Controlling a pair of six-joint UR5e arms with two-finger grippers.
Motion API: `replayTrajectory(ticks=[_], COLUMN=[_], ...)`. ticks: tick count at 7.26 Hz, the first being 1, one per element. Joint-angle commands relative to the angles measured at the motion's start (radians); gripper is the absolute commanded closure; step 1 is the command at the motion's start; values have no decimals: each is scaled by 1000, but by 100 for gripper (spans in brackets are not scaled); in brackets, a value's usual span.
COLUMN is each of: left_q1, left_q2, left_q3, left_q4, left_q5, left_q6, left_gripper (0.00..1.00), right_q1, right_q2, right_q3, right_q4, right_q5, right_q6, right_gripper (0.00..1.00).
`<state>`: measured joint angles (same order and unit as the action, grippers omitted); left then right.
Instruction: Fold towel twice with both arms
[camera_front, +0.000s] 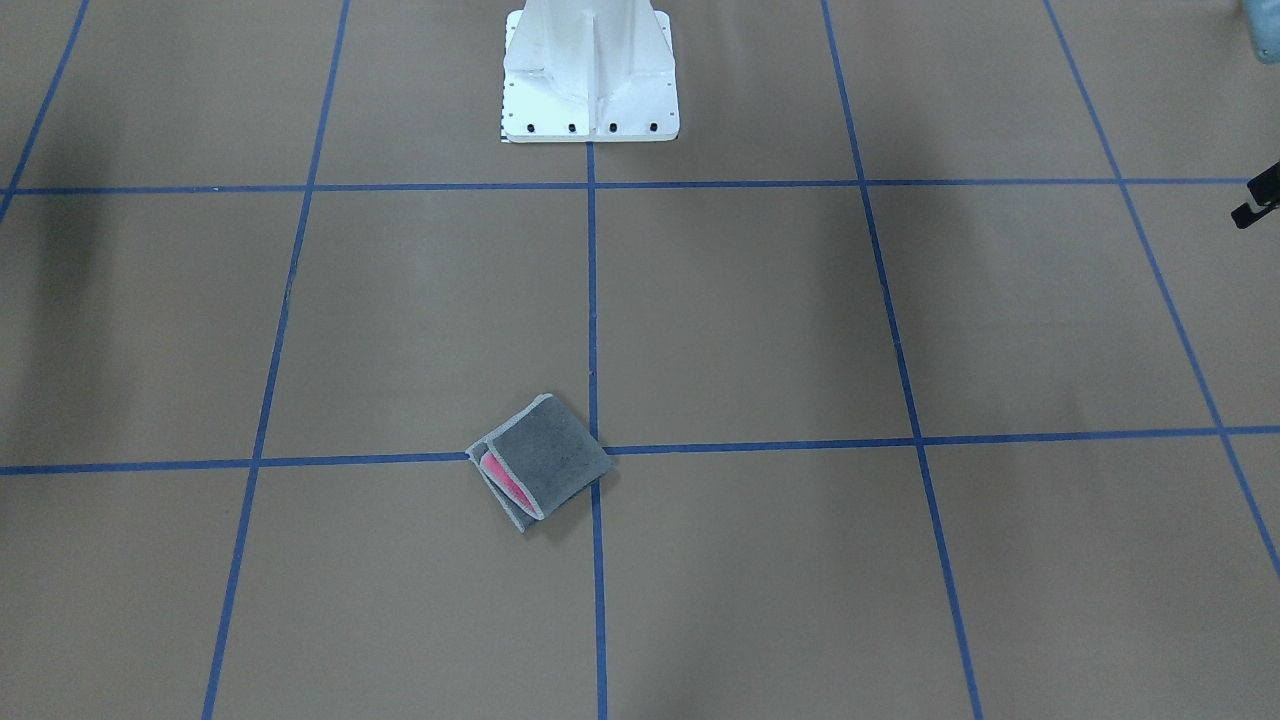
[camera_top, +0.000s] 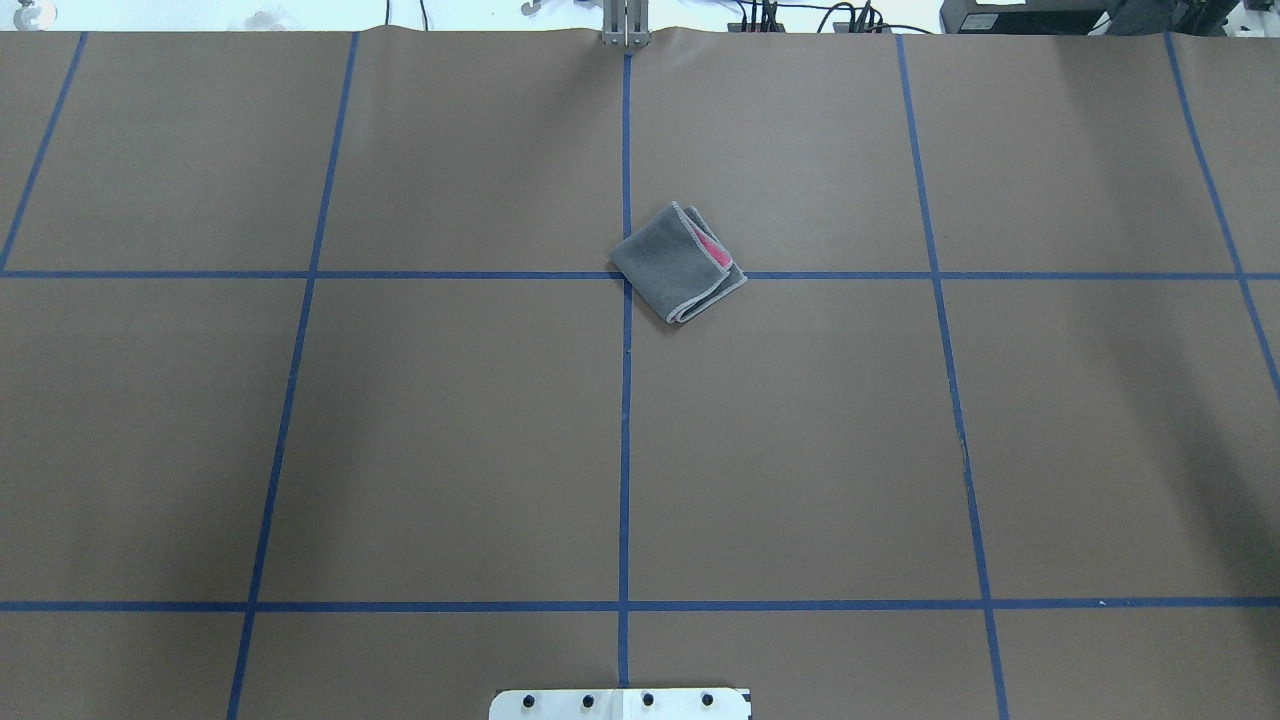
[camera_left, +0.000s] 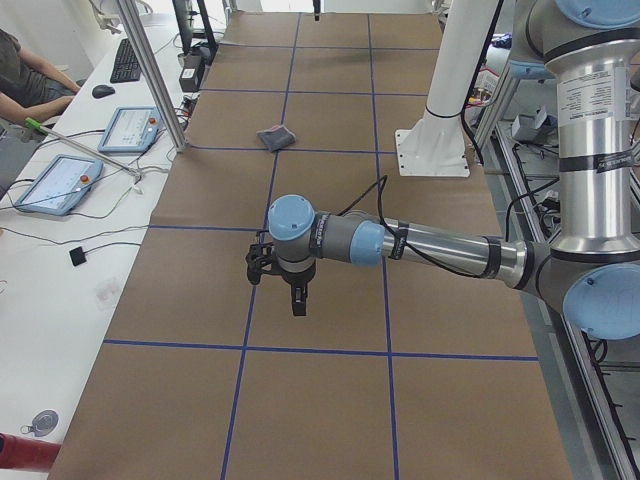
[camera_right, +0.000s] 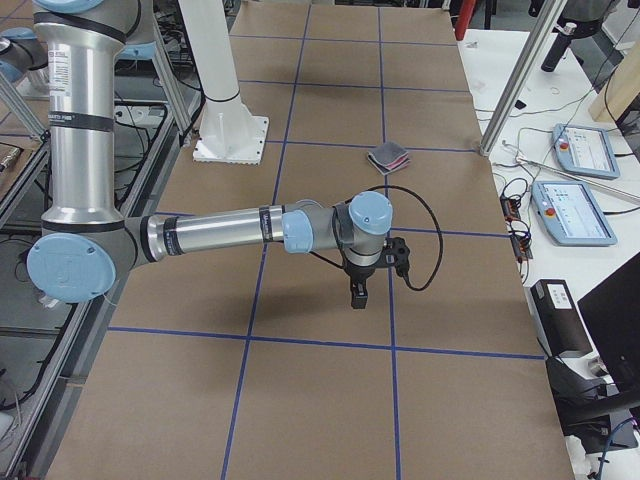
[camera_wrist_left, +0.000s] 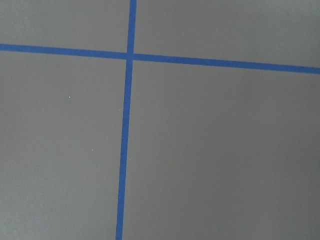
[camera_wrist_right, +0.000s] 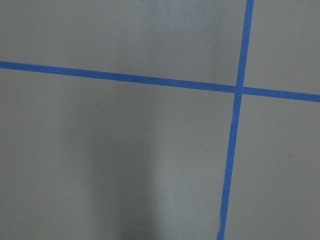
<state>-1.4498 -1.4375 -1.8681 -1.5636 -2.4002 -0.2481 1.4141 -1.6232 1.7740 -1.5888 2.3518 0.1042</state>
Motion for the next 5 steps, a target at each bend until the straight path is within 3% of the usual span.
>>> replayTrajectory(ticks=[1, 5], left_q1=[0, 0], left_q2=[-3, -14], left_q3=[4, 7], left_q4=[-1, -4], left_q5=[-2, -1], left_q6=[-3, 4], left_gripper=[0, 0], right_q1=[-1, 2], right_q2=[3, -6], right_q3=[-1, 8], right_q4=[1, 7], right_q5=[1, 3], right_q6=[2, 2], right_gripper=[0, 0])
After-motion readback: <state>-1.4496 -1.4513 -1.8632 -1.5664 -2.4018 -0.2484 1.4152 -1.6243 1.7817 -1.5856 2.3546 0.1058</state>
